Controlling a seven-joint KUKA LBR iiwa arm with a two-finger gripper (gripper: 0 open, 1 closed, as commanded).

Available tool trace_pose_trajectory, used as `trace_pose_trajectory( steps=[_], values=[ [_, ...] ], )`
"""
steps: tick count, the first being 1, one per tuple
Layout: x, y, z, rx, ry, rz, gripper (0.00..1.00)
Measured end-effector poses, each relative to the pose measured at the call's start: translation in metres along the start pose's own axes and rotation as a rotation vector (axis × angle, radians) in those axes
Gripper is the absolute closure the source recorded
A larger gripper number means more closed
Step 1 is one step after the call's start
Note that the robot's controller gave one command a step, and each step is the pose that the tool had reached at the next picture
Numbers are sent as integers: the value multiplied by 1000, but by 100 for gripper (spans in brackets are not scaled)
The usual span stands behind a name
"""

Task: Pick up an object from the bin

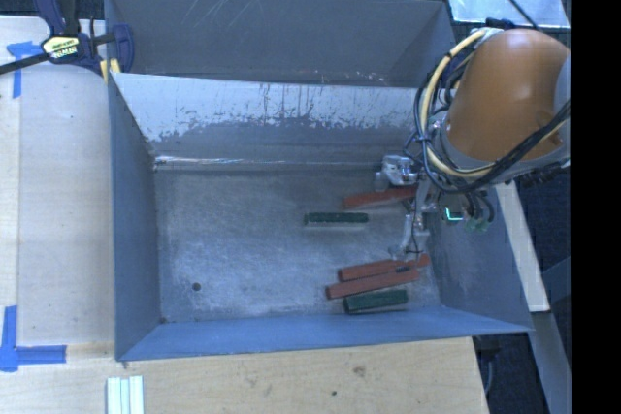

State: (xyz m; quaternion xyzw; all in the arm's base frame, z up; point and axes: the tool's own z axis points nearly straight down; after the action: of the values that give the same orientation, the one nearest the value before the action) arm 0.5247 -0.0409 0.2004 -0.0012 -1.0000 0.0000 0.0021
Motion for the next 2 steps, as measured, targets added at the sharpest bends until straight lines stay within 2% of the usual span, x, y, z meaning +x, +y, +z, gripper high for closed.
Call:
trace_pose_trajectory(
  steps=[1, 2],
  values=[
    [-2, 0, -4, 1, -8, -1, 0],
    [-41, -3, 38, 1, -21, 25, 0]
  ],
)
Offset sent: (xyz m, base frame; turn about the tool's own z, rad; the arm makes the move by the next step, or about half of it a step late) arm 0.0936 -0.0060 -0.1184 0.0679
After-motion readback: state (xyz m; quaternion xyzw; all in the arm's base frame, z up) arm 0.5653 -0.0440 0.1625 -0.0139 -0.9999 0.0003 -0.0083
